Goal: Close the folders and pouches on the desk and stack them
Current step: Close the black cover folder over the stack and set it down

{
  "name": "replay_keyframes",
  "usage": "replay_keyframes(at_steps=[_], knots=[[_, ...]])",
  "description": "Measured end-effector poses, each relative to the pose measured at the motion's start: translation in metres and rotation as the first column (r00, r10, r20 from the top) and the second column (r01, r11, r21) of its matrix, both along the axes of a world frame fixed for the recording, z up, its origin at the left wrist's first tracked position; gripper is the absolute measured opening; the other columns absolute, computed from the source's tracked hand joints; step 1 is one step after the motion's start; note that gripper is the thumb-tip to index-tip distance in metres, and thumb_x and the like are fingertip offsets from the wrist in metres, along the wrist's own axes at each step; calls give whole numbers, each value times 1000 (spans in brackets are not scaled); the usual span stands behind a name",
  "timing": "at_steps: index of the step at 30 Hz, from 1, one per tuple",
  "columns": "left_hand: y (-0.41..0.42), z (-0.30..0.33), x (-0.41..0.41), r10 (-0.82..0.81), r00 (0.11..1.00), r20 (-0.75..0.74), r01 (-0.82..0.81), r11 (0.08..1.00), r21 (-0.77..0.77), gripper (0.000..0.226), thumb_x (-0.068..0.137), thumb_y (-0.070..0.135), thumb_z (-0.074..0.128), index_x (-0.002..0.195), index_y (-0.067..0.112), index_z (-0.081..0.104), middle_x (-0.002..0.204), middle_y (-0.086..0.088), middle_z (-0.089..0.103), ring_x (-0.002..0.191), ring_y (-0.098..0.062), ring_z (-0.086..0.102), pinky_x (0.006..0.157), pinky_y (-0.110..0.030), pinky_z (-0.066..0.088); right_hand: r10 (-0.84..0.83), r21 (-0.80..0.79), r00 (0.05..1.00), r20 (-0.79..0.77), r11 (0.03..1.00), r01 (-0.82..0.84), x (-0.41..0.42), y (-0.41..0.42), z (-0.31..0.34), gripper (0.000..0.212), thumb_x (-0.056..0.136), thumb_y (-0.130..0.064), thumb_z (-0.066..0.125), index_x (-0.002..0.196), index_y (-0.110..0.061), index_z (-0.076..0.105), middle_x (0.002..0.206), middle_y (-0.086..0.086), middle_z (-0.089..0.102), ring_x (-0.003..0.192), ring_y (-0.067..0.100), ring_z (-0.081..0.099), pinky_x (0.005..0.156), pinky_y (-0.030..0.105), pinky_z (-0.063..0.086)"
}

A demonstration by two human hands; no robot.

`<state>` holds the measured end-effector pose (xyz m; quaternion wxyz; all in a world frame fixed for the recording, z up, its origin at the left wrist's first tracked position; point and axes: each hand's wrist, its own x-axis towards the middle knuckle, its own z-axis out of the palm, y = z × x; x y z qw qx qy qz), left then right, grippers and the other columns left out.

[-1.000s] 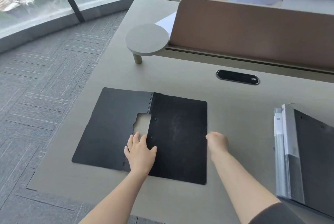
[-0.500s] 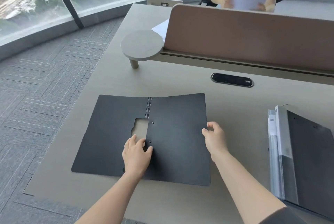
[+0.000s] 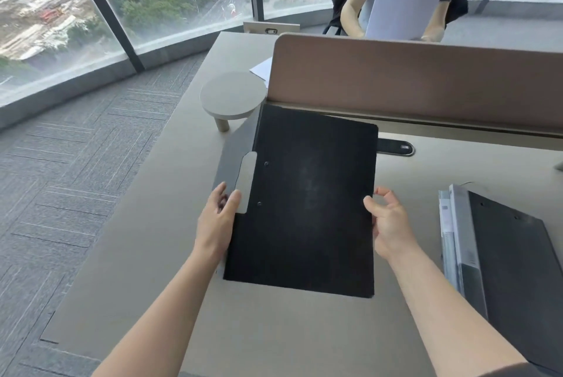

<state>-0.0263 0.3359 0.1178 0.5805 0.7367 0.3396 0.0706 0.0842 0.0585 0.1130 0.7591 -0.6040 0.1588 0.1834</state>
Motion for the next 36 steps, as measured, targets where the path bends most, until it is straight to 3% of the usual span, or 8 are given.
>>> replay_keyframes(at_steps=[5, 9, 11, 14, 18, 22, 26, 36], knots=[[-12, 34, 14, -167, 979, 120, 196, 932, -305, 66, 84, 66, 53, 137, 28, 57, 132, -3, 66, 122, -28, 62, 108, -53, 44, -14, 103, 999, 33, 995, 11, 4, -10, 13, 22, 98, -4, 51, 87, -22, 58, 87, 5, 72, 68, 20, 67, 58, 31, 57], [-28, 44, 15, -300, 943, 148, 333, 811, -480, 58, 97, 56, 35, 128, 15, 62, 108, -7, 76, 96, -25, 74, 80, -37, 59, -24, 118, 998, 52, 993, 18, 4, -19, 17, 23, 99, -3, 50, 88, -22, 59, 91, 7, 72, 70, 21, 69, 62, 33, 58], [-33, 42, 14, -347, 923, 166, 378, 746, -548, 58, 93, 55, 41, 127, 13, 64, 115, -9, 75, 103, -26, 72, 83, -35, 59, -31, 113, 998, 52, 993, 25, 2, -24, 18, 22, 99, -3, 50, 90, -21, 59, 91, 7, 72, 69, 20, 70, 61, 34, 60], [-38, 37, 13, -403, 895, 191, 438, 713, -547, 50, 93, 43, 56, 134, 14, 59, 131, -15, 66, 119, -33, 64, 98, -45, 52, -49, 69, 998, 48, 997, 45, 0, -31, 18, 19, 98, -4, 52, 92, -20, 60, 94, 8, 72, 71, 20, 70, 63, 36, 61], [-47, 27, 13, -423, 893, 153, 434, 721, -541, 44, 83, 19, 66, 127, 13, 63, 125, -18, 69, 109, -35, 69, 91, -43, 57, -56, -72, 996, 62, 996, 61, -2, -40, 14, 9, 97, -11, 57, 99, -18, 63, 107, 12, 73, 92, 30, 70, 88, 52, 58], [-64, 13, 8, -412, 905, 106, 398, 732, -553, 47, 78, 11, 69, 125, 11, 63, 122, -18, 70, 108, -36, 69, 93, -45, 56, -36, -298, 994, 100, 953, 64, -6, -50, 8, 12, 92, -26, 63, 103, -24, 67, 108, 4, 71, 105, 29, 66, 97, 51, 54], [-81, 3, 3, -404, 910, 92, 378, 720, -581, 47, 76, 10, 70, 123, 11, 63, 118, -18, 72, 105, -36, 71, 87, -44, 57, -57, -405, 992, 116, 909, 100, -12, -59, 5, 22, 95, -21, 62, 116, -15, 65, 114, 1, 65, 111, 22, 61, 89, 31, 48], [-99, -11, 10, -424, 902, 80, 378, 688, -620, 49, 75, 9, 69, 124, 12, 63, 118, -19, 72, 108, -43, 68, 95, -54, 54, -99, -425, 992, 83, 897, 125, -31, -77, 0, 28, 96, -8, 57, 122, -19, 58, 97, -10, 64, 89, 3, 60, 69, 21, 46]])
